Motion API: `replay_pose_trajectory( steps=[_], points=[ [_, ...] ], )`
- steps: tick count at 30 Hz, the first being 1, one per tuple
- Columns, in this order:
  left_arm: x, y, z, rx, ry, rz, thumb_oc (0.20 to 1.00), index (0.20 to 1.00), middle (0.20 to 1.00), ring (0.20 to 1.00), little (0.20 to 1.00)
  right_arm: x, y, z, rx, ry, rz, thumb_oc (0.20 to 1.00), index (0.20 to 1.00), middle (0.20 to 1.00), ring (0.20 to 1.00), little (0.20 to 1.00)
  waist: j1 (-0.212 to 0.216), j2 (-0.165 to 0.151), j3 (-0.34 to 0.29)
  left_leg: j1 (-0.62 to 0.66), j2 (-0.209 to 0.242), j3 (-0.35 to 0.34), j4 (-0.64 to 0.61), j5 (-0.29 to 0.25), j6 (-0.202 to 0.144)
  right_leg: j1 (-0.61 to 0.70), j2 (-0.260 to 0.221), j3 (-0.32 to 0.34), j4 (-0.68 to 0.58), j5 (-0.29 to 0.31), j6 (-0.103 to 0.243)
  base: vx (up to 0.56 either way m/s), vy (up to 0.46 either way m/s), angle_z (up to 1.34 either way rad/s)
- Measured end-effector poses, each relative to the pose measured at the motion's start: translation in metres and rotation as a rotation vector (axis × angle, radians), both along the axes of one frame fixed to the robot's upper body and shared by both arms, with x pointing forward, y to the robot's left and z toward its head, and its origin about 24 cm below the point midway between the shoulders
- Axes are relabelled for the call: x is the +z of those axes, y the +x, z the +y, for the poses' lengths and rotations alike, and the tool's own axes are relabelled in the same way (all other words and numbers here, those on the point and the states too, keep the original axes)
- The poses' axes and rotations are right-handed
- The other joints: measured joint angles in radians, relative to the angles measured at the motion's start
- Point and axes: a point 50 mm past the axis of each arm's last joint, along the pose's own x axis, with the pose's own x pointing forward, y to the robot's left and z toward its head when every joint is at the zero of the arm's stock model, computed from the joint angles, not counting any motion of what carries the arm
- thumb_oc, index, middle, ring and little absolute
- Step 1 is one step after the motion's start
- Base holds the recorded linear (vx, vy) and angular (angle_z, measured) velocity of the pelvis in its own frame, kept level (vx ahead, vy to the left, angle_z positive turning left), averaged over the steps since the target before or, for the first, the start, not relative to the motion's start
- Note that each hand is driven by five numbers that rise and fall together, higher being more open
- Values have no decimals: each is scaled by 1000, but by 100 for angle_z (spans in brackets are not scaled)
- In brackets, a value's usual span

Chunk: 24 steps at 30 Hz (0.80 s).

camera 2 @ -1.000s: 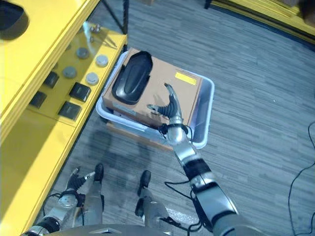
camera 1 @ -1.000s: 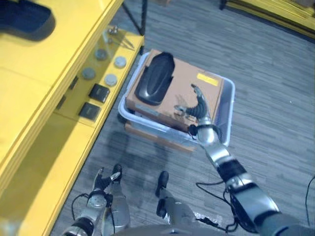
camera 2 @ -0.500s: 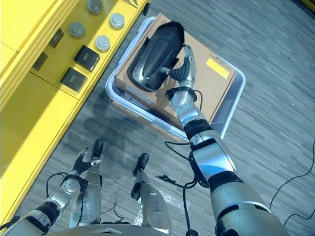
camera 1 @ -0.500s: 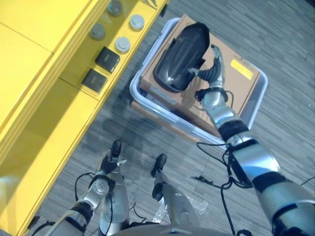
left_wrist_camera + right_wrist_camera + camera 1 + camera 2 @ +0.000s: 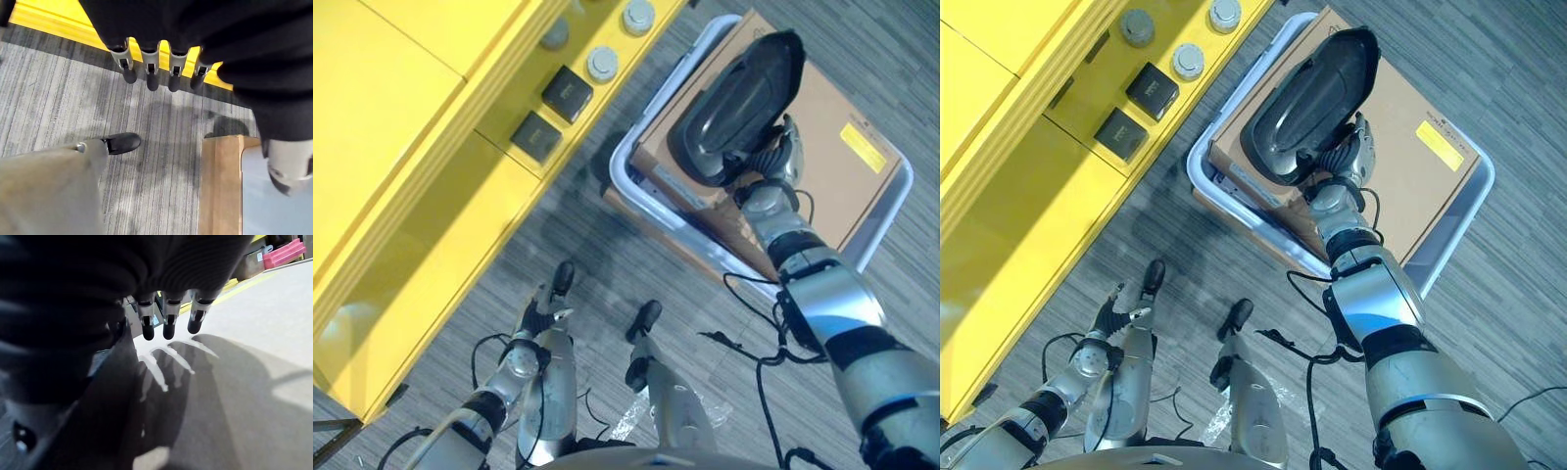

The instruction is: Move parts from the plastic box to the shelf.

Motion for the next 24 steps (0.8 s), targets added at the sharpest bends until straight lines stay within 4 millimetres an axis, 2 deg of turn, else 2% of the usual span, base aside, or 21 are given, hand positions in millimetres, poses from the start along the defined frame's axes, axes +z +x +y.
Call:
replay_pose_trajectory(
  steps=[1, 2, 7, 8, 9, 11, 12, 14, 18, 20, 23, 24],
  points=[
    [0, 0, 0, 10, -10, 4, 1000, 1000, 1000, 1000, 1000, 0, 0, -1, -9, 19, 7, 325, 325, 325, 325, 325, 1, 0, 0, 0, 1, -2, 0, 1, -1, 1, 0, -2, 0, 0, 0, 0, 0, 0],
    [-1, 0, 1, 14, -14, 7, 1000, 1000, 1000, 1000, 1000, -1, 0, -3, -18, 33, 20, 200, 200, 200, 200, 200, 3, 1, 0, 0, 1, -5, 0, 2, -3, 2, 0, -5, 0, -1, 1, 6, -6, 10],
    [-3, -2, 5, 35, -28, 31, 1000, 1000, 1000, 1000, 1000, 1, -3, -20, -71, 105, 32, 200, 200, 200, 200, 200, 14, 9, -16, 0, -3, -24, 0, 5, -7, 16, -5, -24, 0, -9, 5, 4, 7, 12],
    [-8, -8, 12, 73, -28, 60, 1000, 1000, 1000, 1000, 1000, -5, -4, -20, -62, 107, 52, 200, 200, 200, 200, 200, 11, 10, -37, 2, -6, -22, 0, 5, -6, 17, -8, -23, 0, -4, -2, 52, -32, 0],
    [-16, -19, 20, 130, -35, 102, 1000, 1000, 1000, 1000, 1000, -20, -8, -21, -48, 110, 82, 200, 200, 200, 200, 200, 10, 10, -69, 6, -8, -21, 0, 5, -6, 19, -13, -23, 0, -4, -2, 66, -43, 0],
    [-25, -33, 35, 358, -162, 133, 1000, 1000, 1000, 1000, 1000, -49, -18, -26, -35, 131, 151, 200, 200, 200, 200, 200, 10, 11, -76, 64, -15, -17, 0, 5, -6, 79, -19, -23, 0, -8, 2, 82, -49, 6],
    [-26, -37, 39, 380, -167, 139, 1000, 1000, 1000, 1000, 1000, -58, -22, -28, -43, 132, 178, 200, 200, 200, 200, 200, 9, 12, -79, 79, -16, -17, 0, 0, -7, 95, -20, -23, 0, -13, 6, 86, -63, 10],
    [-32, -55, 54, 433, -161, 172, 1000, 1000, 1000, 1000, 1000, -86, -36, -38, -65, 140, 266, 200, 200, 200, 200, 200, 2, 13, -124, 109, -15, -20, 0, -17, -3, 129, -21, -23, 0, -25, 6, 66, -52, 7],
    [-36, -81, 81, 545, -171, 200, 1000, 1000, 1000, 1000, 1000, -120, -59, -55, -108, 136, 393, 200, 200, 200, 200, 200, -12, 21, -178, 164, -15, -13, -1, -37, -10, 180, -24, -19, 0, -37, 14, 58, -36, -4],
    [-31, -82, 91, 570, -174, 171, 1000, 1000, 1000, 1000, 1000, -129, -68, -64, -127, 113, 452, 200, 200, 200, 200, 200, -27, 30, -204, 187, -16, -6, -1, -41, -6, 199, -26, -14, -1, -41, 14, 49, -36, -12],
    [-20, -73, 95, 570, -201, 105, 1000, 1000, 1000, 1000, 1000, -126, -71, -75, -135, 62, 481, 200, 200, 200, 200, 200, -41, 49, -222, 216, -16, 7, -1, -45, 0, 218, -28, 0, -4, -40, 12, 27, -16, -13],
    [-5, -58, 91, 564, -285, 9, 1000, 1000, 1000, 1000, 1000, -118, -71, -83, -135, 13, 487, 200, 200, 200, 200, 200, -56, 71, -247, 231, -16, 9, -1, -47, 3, 230, -29, 6, -7, -38, 10, 22, -23, -10]
  ],
)
